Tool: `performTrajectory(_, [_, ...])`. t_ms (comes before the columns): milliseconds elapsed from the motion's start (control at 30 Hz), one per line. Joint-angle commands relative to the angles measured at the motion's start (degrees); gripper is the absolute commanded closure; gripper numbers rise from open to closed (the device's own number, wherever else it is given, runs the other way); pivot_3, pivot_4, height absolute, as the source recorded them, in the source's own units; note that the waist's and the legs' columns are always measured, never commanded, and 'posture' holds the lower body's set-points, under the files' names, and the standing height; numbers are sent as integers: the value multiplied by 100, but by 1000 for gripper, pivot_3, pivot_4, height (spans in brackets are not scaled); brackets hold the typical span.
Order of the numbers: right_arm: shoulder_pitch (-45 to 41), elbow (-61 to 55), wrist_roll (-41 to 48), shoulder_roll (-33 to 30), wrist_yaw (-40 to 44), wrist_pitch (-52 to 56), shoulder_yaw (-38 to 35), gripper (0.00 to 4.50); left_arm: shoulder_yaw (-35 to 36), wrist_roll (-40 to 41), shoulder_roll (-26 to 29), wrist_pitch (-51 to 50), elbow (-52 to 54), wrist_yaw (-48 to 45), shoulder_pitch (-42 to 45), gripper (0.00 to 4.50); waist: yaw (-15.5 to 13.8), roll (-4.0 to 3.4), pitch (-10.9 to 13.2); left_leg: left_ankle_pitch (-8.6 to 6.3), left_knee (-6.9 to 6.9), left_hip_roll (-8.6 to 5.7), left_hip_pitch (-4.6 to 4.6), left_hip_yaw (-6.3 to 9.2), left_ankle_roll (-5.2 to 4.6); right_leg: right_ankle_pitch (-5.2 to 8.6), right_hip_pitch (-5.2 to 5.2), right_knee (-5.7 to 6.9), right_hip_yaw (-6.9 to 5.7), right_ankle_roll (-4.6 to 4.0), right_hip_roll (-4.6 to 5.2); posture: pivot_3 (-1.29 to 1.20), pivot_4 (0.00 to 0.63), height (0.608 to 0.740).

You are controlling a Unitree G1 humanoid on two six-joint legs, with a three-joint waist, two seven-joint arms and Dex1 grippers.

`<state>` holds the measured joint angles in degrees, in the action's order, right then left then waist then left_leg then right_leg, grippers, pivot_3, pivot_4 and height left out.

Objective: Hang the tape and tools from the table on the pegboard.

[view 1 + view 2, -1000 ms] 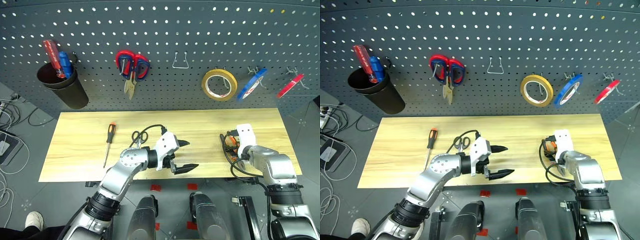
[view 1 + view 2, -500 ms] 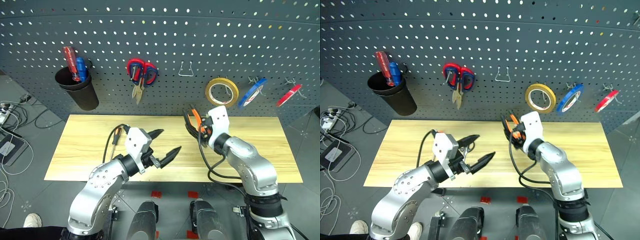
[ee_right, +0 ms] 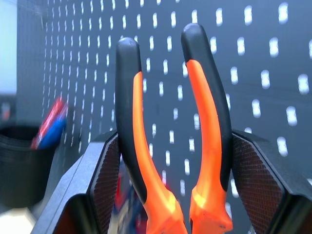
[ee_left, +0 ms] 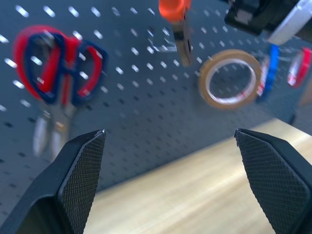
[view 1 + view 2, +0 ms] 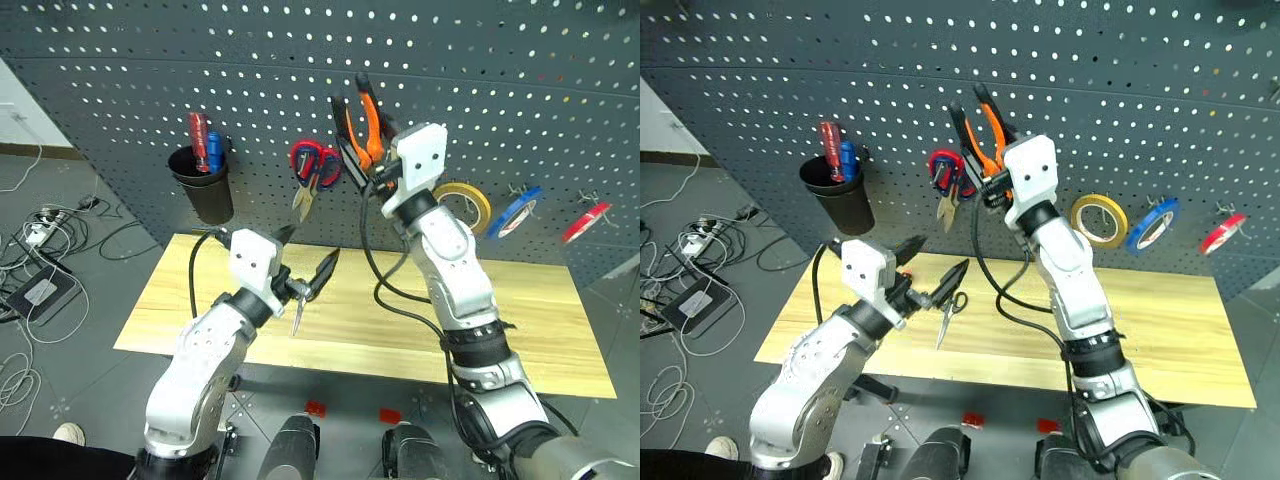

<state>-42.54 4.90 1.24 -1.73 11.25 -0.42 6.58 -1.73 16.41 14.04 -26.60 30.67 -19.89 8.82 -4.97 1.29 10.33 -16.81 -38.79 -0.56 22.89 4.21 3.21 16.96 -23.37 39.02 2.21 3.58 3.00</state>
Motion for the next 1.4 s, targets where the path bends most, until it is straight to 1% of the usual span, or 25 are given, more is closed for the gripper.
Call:
performTrajectory(33, [-623,886,-210,61,-554,-1004,-332,1458,-64,-167,-210,413,-574,133,445,0,-19,7,-7,1,-1,0,-1,0,1,-1,3,0,-1,-1,-1,269,98,740])
performTrajectory(100, [-872,1357,-275,25,-737,-1318,-420,1458,-156,-263,-311,608,-910,110,681,0,-13,11,-9,1,2,1,0,-3,2,-1,2,-4,0,-2,-1,254,106,740])
performTrajectory(267, [-1152,2042,-437,-87,-1063,-1789,-559,1458,-254,-432,-482,1030,-1543,80,1227,0,41,11,-9,1,6,6,5,-13,2,-1,-13,-3,3,-2,-2,241,114,740])
performTrajectory(467, [-1182,2377,-434,-128,-1268,-1900,-703,1458,-263,-441,-537,1244,-1973,-45,1643,0,94,11,-9,1,6,9,3,-22,2,-1,-15,0,10,-2,-5,220,124,740])
performTrajectory(667, [-1074,2363,-393,6,-1340,-1870,-697,1458,-245,-428,-513,1279,-2077,-147,1720,0,197,11,-9,1,7,11,4,-23,2,-1,-18,1,11,-2,-5,209,135,740])
performTrajectory(1033, [-1113,2197,80,597,-1262,-1530,-847,1458,-270,-441,-524,1280,-2057,-145,1683,0,215,11,-9,1,7,11,2,-3,1,-1,-18,3,11,-2,-5,221,143,740])
performTrajectory(1400, [-1334,2264,72,644,-1265,-1474,-905,1458,-264,-443,-483,1233,-1946,-110,1506,0,235,10,-9,1,9,12,1,-4,1,-1,-21,5,13,-2,-6,237,155,740])
